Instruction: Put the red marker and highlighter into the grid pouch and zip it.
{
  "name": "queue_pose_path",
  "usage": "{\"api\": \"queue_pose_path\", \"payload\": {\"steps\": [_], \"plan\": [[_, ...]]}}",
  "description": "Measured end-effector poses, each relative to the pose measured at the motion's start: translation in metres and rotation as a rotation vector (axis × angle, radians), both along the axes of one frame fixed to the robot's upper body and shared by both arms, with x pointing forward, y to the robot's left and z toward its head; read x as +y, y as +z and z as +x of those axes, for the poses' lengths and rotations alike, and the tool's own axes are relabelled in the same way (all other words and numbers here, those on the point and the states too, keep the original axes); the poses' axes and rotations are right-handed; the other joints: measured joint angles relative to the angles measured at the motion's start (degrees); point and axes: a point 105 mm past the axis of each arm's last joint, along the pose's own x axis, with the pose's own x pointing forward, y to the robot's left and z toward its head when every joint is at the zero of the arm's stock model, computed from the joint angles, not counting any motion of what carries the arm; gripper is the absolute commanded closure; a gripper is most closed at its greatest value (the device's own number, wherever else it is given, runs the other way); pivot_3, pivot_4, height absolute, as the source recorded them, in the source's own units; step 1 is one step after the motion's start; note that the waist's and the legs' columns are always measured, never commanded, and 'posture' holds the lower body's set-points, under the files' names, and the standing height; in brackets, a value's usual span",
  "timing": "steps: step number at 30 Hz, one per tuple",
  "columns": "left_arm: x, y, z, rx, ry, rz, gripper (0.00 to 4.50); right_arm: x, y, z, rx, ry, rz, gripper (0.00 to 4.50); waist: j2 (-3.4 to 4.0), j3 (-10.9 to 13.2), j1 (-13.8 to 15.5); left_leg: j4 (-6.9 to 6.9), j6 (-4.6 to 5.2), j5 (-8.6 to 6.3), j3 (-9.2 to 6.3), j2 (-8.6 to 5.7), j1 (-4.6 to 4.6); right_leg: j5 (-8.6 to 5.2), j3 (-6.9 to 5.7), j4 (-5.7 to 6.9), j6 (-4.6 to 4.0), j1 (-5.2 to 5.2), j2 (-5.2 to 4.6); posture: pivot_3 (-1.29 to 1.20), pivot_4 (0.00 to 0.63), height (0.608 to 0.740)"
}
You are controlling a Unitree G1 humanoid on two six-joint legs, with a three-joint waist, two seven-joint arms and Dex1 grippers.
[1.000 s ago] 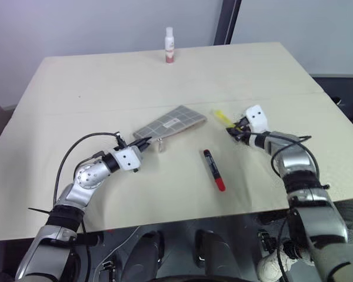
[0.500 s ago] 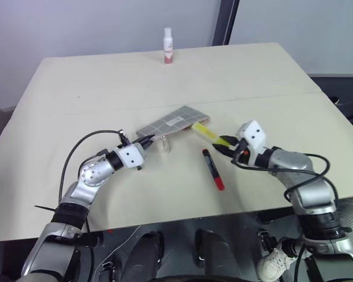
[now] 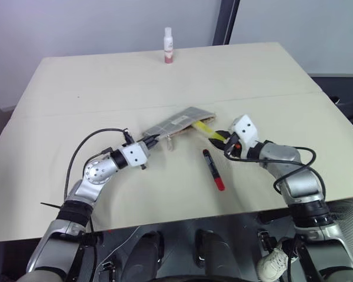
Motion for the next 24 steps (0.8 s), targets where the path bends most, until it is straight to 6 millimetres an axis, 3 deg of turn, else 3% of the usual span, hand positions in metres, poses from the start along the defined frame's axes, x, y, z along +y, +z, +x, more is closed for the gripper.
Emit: {"api": "queue_pose_path", "payload": {"steps": [7,14,20,21,24], "plan": [[-0.006,0.012,-0.009,0.056,-0.123,-0.057,4.50,0.027,0.015,0.003,-0.156,0.196,-0.208,3.58,0.00,0.00,0.00,0.00,0.00,0.00,0.01,0.00,0.00,-0.01,0.00,-0.01,0.00,0.00,0.00,0.00,0.150,0.740],[-0.005,0.019,-0.015,0.096,-0.225,-0.037,4.50,0.043,0.012,-0.004,-0.210,0.368,-0.253,3.58,0.00,0.00,0.00,0.02,0.01,0.00,0.02,-0.01,0.00,0.02,0.00,-0.01,-0.04,0.01,0.01,0.00,0.150,0.740],[0.001,0.024,-0.011,0.082,-0.211,-0.043,4.50,0.055,0.016,0.001,-0.281,0.386,-0.249,3.58,-0.01,0.00,-0.07,0.02,0.01,0.01,-0.02,0.01,0.01,0.02,0.00,0.04,-0.05,0.00,0.05,0.00,0.150,0.740],[0.004,0.025,-0.010,0.076,-0.202,-0.045,4.50,0.056,0.016,0.001,-0.285,0.387,-0.244,2.53,0.00,0.00,-0.06,0.01,0.01,0.01,-0.02,0.01,0.02,0.03,0.00,0.03,-0.05,0.00,0.05,0.00,0.150,0.740],[0.010,0.022,-0.009,0.084,-0.181,-0.042,4.50,0.056,0.018,0.002,-0.288,0.380,-0.232,1.16,0.00,0.00,-0.04,0.01,0.01,0.01,-0.01,0.01,0.02,0.03,0.01,0.02,-0.05,0.00,0.05,0.00,0.150,0.740]]}}
